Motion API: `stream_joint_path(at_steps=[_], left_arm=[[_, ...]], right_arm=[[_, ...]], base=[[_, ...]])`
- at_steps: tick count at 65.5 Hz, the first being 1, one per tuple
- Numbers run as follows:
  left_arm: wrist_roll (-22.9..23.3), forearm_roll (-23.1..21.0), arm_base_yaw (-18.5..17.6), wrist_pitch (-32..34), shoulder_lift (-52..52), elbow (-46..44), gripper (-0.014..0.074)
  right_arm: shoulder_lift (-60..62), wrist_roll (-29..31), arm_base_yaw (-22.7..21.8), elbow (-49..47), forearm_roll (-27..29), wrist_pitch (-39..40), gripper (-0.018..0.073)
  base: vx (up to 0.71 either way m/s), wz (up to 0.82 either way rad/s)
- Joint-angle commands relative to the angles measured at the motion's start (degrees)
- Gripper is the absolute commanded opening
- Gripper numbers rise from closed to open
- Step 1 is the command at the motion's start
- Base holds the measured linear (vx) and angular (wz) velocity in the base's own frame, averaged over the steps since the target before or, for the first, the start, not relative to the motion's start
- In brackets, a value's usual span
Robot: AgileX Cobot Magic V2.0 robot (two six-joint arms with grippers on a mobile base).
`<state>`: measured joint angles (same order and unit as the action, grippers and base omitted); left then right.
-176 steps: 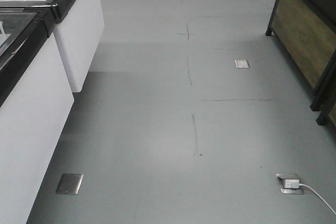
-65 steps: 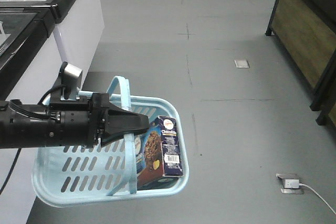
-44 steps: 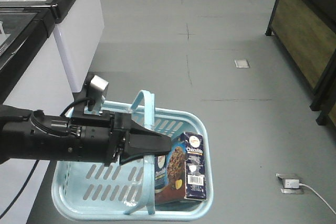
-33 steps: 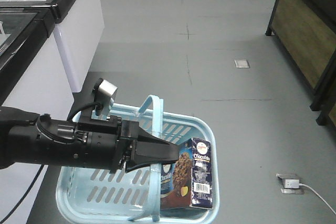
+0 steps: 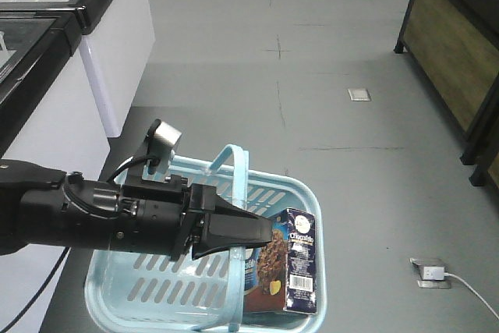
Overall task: Left arm holds basket, right arm returns cookies
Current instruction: 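Hold the basket with the left gripper in front of the robot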
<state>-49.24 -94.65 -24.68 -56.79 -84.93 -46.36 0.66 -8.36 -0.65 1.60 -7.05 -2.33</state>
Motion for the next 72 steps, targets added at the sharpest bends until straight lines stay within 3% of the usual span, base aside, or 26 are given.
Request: stream_joint_path(at_steps=[1,72], left_arm=[[-1.83,-7.48,-0.36,-3.17,2.45,-3.58,-0.0003],[-1.97,-7.23,-0.36,-0.88,2.45,-5.32,-0.0003]], right_arm=[[0.69,0.4,0.08,1.03,-0.36,4.12,-0.0009],[0.69,0.4,0.08,1.03,-0.36,4.12,-0.0009]], base=[[0.0,0.0],[0.0,0.0]])
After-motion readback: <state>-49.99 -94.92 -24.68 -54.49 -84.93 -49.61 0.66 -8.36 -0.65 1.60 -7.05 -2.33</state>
